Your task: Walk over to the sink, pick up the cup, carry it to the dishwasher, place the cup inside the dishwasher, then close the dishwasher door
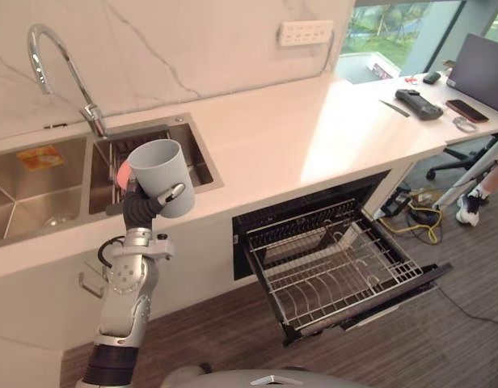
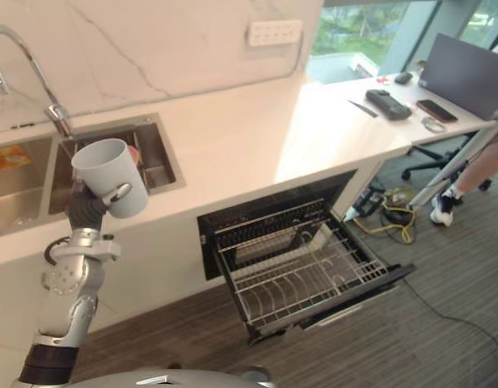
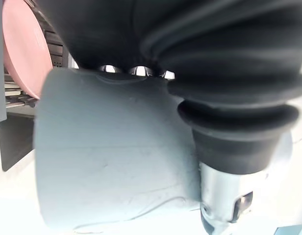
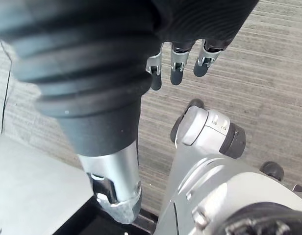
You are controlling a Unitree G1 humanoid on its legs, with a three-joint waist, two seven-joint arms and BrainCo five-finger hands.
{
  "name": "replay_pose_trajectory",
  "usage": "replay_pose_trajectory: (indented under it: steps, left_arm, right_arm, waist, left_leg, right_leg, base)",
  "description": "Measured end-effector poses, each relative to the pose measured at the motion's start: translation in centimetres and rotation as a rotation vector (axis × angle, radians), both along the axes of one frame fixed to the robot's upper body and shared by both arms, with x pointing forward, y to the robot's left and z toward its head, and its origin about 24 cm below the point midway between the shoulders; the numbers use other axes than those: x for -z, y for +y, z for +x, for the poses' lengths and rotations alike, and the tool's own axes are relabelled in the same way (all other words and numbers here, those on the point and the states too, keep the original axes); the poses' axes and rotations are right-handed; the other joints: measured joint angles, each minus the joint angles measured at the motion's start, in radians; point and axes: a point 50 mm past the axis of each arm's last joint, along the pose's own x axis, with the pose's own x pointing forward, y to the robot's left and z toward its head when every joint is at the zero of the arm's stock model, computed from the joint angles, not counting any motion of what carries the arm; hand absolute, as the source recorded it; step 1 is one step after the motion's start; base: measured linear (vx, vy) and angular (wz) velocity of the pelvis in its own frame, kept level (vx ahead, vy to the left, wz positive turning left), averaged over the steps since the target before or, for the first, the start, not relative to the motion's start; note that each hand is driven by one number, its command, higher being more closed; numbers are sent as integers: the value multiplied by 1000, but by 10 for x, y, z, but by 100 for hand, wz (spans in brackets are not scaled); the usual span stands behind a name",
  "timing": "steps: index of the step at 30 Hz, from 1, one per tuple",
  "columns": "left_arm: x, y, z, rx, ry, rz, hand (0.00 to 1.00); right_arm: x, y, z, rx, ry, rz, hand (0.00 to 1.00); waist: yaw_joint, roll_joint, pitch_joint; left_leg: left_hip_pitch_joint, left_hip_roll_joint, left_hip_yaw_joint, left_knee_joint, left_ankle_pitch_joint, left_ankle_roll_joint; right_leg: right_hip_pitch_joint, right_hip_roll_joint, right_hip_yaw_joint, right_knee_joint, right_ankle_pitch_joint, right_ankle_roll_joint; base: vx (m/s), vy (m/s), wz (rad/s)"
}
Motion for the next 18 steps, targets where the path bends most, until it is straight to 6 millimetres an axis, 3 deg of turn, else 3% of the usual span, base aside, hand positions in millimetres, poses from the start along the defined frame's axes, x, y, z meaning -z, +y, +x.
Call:
replay_pose_trajectory:
  steps: [4,7,8,9,13,15,18]
  left_arm:
    - [9,-4,1,15,39,-1,100]
    - [11,1,-2,-5,45,0,100]
    - [8,1,-4,-1,37,-1,100]
    - [7,0,-5,0,30,-4,100]
    - [1,-1,-9,8,-4,-42,100]
    - [-3,3,-11,-14,-36,-97,100]
    - [-10,1,-13,-13,-87,-141,100]
  right_arm:
    - [-4,-10,-5,85,-26,-71,0]
    - [-11,-22,12,102,-123,-166,0]
    - [-19,-30,30,84,-220,-225,0]
    - [-24,-34,38,77,-263,-255,0]
    - [-68,-53,92,47,-540,-431,0]
    - [-102,-54,124,37,-741,-501,0]
    - [-137,-50,151,10,-934,-556,0]
  waist:
    - [-9,28,-16]
    - [4,32,-29]
    - [-1,20,-37]
    - [-5,18,-41]
    - [-18,21,-51]
    - [-33,23,-52]
    - [-36,27,-54]
  left_leg:
    - [32,26,39,-67,23,-14]
    - [48,71,122,-75,5,-38]
    - [39,79,151,-71,-6,-47]
    - [32,83,163,-71,-8,-49]
    - [1,108,211,-58,-11,-67]
    - [-2,124,224,-47,-19,-73]
    - [-3,133,227,-35,-33,-73]
  right_leg:
    - [-13,15,-9,-25,15,-19]
    - [-14,15,-94,-96,54,-51]
    - [-29,13,-99,-120,96,-11]
    - [-42,14,-100,-123,105,-7]
    - [-82,34,-104,-161,166,2]
    - [-84,49,-105,-170,176,-5]
    - [-84,56,-113,-170,176,-5]
  base:
    - [-54,-44,-36]
    - [-8,-37,-94]
    - [24,-57,-55]
    - [29,-61,-55]
    - [89,-60,-43]
    - [149,-75,-30]
    - [74,-41,-13]
